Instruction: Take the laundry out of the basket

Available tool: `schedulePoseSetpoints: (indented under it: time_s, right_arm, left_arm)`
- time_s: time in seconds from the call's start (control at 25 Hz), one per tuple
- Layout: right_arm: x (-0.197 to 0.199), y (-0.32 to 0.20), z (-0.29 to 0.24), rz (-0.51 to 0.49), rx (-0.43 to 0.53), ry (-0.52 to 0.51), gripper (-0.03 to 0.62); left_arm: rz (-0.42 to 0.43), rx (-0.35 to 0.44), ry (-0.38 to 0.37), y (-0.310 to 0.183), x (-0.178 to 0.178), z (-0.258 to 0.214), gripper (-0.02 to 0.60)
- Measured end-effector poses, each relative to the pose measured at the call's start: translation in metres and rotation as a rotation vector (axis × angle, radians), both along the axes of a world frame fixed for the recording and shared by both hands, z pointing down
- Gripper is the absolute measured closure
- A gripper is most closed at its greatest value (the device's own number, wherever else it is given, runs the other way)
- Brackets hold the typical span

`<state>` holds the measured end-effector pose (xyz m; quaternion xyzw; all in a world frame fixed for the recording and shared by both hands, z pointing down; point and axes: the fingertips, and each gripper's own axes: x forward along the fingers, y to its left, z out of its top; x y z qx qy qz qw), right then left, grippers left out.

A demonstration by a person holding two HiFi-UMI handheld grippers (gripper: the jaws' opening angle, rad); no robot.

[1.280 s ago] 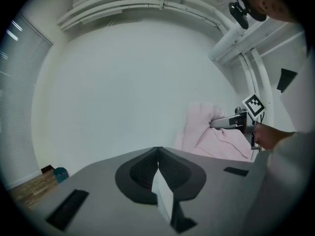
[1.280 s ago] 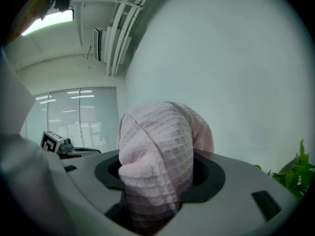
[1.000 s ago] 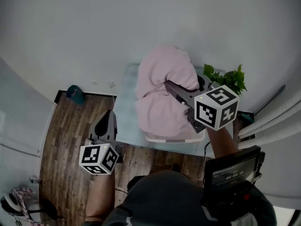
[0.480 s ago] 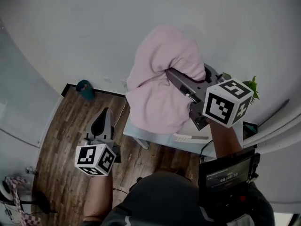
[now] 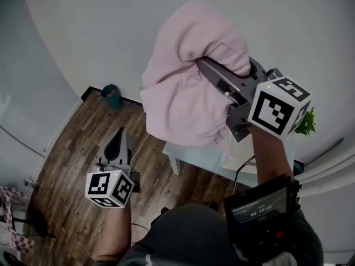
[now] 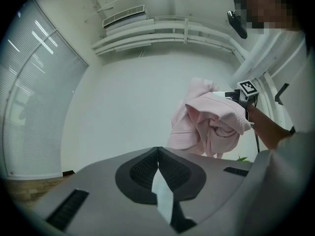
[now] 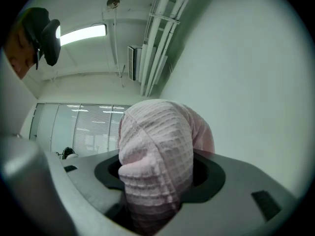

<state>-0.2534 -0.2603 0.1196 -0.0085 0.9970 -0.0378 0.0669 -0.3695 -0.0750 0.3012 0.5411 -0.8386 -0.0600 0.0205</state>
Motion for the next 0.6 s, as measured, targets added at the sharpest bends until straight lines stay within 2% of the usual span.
schedulePoseSetpoints:
  time_s: [0.2, 0.44, 0.6]
  right_arm:
    - [-0.037, 0.032, 0.004, -0.035, -0.002, 0.01, 0.301]
    - [-0.074, 0.062, 0.052, -0.059, -0.047, 0.045, 0.301]
    - [-0.087, 0.088, 0.082, -0.067, -0.077, 0.044, 0.301]
  left_arm:
    - [-0.04, 0.013, 0.0, 0.04, -0.021, -0.004, 0.572]
    - [-0.1, 0.008, 0.008, 0.081, -0.048, -0.001, 0.572]
    - [-0.106, -0.004, -0.004, 0.097, -0.055, 0.001, 0.572]
